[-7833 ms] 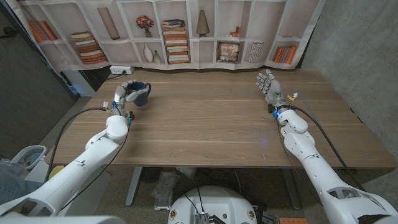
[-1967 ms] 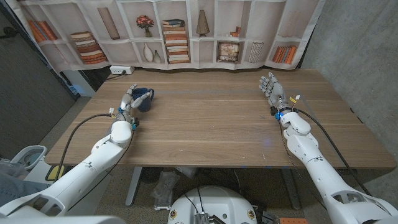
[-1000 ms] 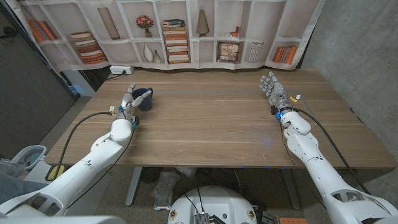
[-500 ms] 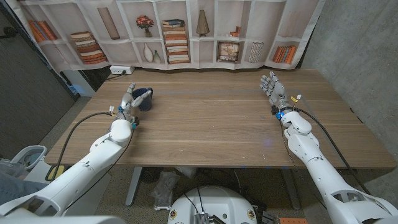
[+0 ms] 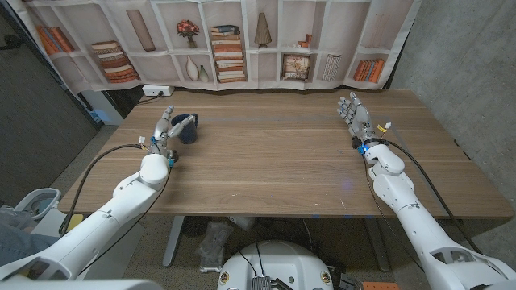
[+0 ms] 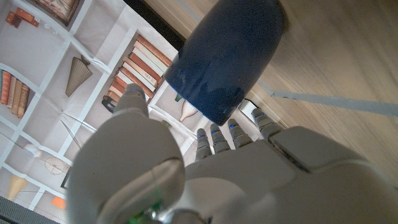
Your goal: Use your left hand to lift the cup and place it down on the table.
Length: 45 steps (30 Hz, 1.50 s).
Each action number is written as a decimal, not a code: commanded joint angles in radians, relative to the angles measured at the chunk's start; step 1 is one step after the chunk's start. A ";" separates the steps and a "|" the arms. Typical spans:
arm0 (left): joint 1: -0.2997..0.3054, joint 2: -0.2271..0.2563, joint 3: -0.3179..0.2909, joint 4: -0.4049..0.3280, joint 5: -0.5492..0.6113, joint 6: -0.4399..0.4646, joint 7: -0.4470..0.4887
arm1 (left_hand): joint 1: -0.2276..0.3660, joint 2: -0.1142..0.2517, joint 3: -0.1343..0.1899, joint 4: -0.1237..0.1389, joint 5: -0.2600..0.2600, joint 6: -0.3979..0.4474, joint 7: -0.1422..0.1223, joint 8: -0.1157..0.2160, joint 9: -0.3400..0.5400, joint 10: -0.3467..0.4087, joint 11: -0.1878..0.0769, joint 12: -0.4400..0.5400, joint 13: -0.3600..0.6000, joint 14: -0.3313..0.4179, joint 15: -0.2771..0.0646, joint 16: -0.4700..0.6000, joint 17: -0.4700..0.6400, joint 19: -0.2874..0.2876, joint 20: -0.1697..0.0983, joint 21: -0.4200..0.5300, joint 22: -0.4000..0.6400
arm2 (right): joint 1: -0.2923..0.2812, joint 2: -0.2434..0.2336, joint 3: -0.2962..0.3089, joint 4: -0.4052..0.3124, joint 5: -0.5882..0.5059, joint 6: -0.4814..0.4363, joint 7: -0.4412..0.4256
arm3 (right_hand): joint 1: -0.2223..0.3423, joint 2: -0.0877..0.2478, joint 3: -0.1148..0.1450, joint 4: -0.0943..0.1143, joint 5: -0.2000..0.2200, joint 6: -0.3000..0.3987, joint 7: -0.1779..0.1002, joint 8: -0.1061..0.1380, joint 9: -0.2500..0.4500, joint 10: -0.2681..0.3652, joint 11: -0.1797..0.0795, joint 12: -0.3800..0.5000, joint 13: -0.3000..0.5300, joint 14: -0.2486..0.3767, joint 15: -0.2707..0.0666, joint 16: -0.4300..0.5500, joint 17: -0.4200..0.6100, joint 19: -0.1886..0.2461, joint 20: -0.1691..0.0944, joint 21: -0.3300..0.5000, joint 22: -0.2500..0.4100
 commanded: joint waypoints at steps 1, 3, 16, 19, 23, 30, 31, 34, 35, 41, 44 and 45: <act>0.015 0.016 -0.012 -0.047 0.013 0.016 0.006 | -0.005 0.004 -0.003 -0.001 0.006 0.007 -0.002 0.008 -0.001 0.005 0.002 0.007 0.001 -0.005 0.007 0.007 0.001 -0.002 0.000 0.004 0.003 | -0.020 -0.009 0.001 -0.030 0.005 0.000 -0.009 | 0.002 0.004 -0.001 -0.006 -0.002 0.004 -0.001 -0.005 0.002 0.006 0.000 -0.004 0.002 0.006 -0.001 -0.003 0.004 0.011 -0.017 0.000 0.003; 0.018 0.019 -0.015 -0.058 0.015 0.020 0.008 | -0.005 0.005 -0.003 -0.001 0.006 0.007 -0.002 0.008 -0.001 0.005 0.001 0.007 0.001 -0.005 0.008 0.007 0.001 -0.002 -0.001 0.004 0.003 | -0.024 -0.012 0.001 -0.036 0.007 0.001 -0.011 | 0.002 0.004 -0.001 -0.007 -0.002 0.004 -0.001 -0.005 0.002 0.006 0.000 -0.004 0.002 0.007 -0.002 -0.003 0.004 0.012 -0.018 -0.001 0.004; 0.040 0.037 -0.035 -0.125 0.029 0.042 0.018 | -0.003 0.008 -0.003 -0.001 0.010 0.007 0.002 0.009 -0.001 0.008 0.002 0.010 -0.001 -0.004 0.008 0.008 0.000 -0.003 -0.002 0.005 0.003 | -0.047 -0.026 0.001 -0.072 0.020 -0.003 -0.019 | 0.002 0.004 -0.002 -0.007 -0.003 0.005 -0.001 -0.004 0.002 0.005 -0.001 -0.005 0.002 0.007 -0.001 -0.003 0.004 0.012 -0.018 -0.003 0.004; 0.049 0.045 -0.041 -0.145 0.035 0.049 0.021 | -0.003 0.009 -0.003 -0.001 0.011 0.007 0.002 0.009 -0.002 0.008 0.004 0.010 -0.001 -0.005 0.010 0.008 -0.001 -0.004 -0.002 0.005 0.003 | -0.049 -0.028 0.001 -0.074 0.024 -0.002 -0.019 | 0.001 0.004 -0.002 -0.007 -0.003 0.005 0.000 -0.004 0.002 0.006 0.001 -0.004 0.002 0.007 -0.001 -0.003 0.004 0.012 -0.017 -0.004 0.004; 0.058 0.051 -0.052 -0.169 0.037 0.061 0.024 | -0.002 0.010 -0.003 -0.001 0.012 0.011 0.002 0.011 -0.002 0.008 0.006 0.011 -0.002 -0.004 0.010 0.008 -0.001 -0.004 -0.003 0.005 0.003 | -0.052 -0.031 0.000 -0.077 0.025 -0.001 -0.018 | 0.001 0.003 -0.003 -0.007 -0.003 0.005 -0.001 -0.004 0.002 0.005 0.000 -0.005 0.002 0.007 0.000 -0.003 0.004 0.013 -0.017 -0.005 0.004; 0.063 0.053 -0.062 -0.184 0.041 0.062 0.025 | -0.001 0.012 -0.003 -0.002 0.013 0.012 0.003 0.011 -0.002 0.008 0.007 0.011 -0.002 -0.004 0.011 0.009 -0.002 -0.005 -0.003 0.006 0.002 | -0.053 -0.032 -0.001 -0.078 0.029 0.000 -0.020 | 0.001 0.002 -0.003 -0.007 -0.003 0.004 0.001 -0.005 0.002 0.006 0.001 -0.005 0.002 0.007 0.000 -0.003 0.004 0.013 -0.017 -0.006 0.004; 0.063 0.051 -0.064 -0.185 0.042 0.063 0.027 | -0.001 0.013 -0.003 -0.002 0.013 0.012 0.004 0.011 -0.002 0.008 0.010 0.012 -0.003 -0.004 0.011 0.009 -0.002 -0.005 -0.003 0.006 0.002 | -0.053 -0.032 -0.002 -0.078 0.028 0.000 -0.021 | 0.000 0.001 -0.004 -0.007 -0.003 0.004 0.000 -0.004 0.002 0.007 0.002 -0.004 0.002 0.008 -0.001 -0.003 0.004 0.013 -0.017 -0.007 0.004; 0.061 0.051 -0.065 -0.184 0.044 0.057 0.023 | 0.000 0.014 -0.003 -0.001 0.014 0.014 0.004 0.012 -0.002 0.011 0.013 0.013 -0.003 -0.004 0.010 0.009 -0.002 -0.005 -0.004 0.006 0.002 | -0.051 -0.031 -0.004 -0.075 0.027 0.003 -0.021 | 0.000 0.001 -0.004 -0.007 -0.003 0.004 0.000 -0.004 0.002 0.005 0.001 -0.005 0.002 0.007 -0.001 -0.003 0.004 0.013 -0.017 -0.007 0.004; 0.060 0.051 -0.065 -0.182 0.045 0.052 0.021 | 0.000 0.014 -0.003 -0.001 0.014 0.014 0.005 0.012 -0.002 0.011 0.013 0.013 -0.003 -0.003 0.008 0.009 -0.002 -0.005 -0.004 0.006 0.002 | -0.051 -0.030 -0.003 -0.076 0.029 0.002 -0.023 | 0.000 0.001 -0.004 -0.007 -0.003 0.004 0.000 -0.005 0.002 0.005 0.001 -0.005 0.002 0.008 -0.001 -0.003 0.004 0.012 -0.016 -0.007 0.004; 0.059 0.054 -0.071 -0.194 0.050 0.064 0.021 | 0.001 0.016 -0.003 -0.001 0.016 0.016 0.005 0.013 -0.003 0.009 0.010 0.013 -0.004 -0.004 0.008 0.009 -0.003 -0.006 -0.006 0.007 0.002 | -0.050 -0.030 -0.004 -0.074 0.026 0.006 -0.027 | -0.002 -0.002 -0.006 -0.007 -0.003 0.004 -0.001 -0.004 0.002 0.005 0.003 -0.005 0.002 0.007 -0.001 -0.003 0.004 0.013 -0.016 -0.009 0.004; 0.058 0.054 -0.076 -0.190 0.049 0.047 0.016 | 0.001 0.016 -0.003 -0.001 0.016 0.018 0.006 0.013 -0.003 0.010 0.011 0.014 -0.005 -0.004 0.008 0.009 -0.003 -0.006 -0.007 0.007 0.002 | -0.053 -0.029 -0.004 -0.079 0.027 0.004 -0.033 | -0.003 -0.003 -0.007 -0.007 -0.003 0.005 0.000 -0.004 0.002 0.005 0.002 -0.005 0.002 0.007 -0.001 -0.003 0.004 0.012 -0.016 -0.009 0.004; 0.059 0.052 -0.078 -0.191 0.047 0.049 0.019 | 0.001 0.017 -0.003 -0.001 0.017 0.019 0.007 0.014 -0.003 0.010 0.011 0.014 -0.005 -0.003 0.008 0.009 -0.003 -0.006 -0.007 0.007 0.002 | -0.053 -0.029 -0.004 -0.081 0.027 0.003 -0.034 | -0.003 -0.003 -0.007 -0.007 -0.003 0.005 0.000 -0.004 0.002 0.005 0.002 -0.005 0.002 0.007 -0.001 -0.003 0.004 0.013 -0.016 -0.009 0.004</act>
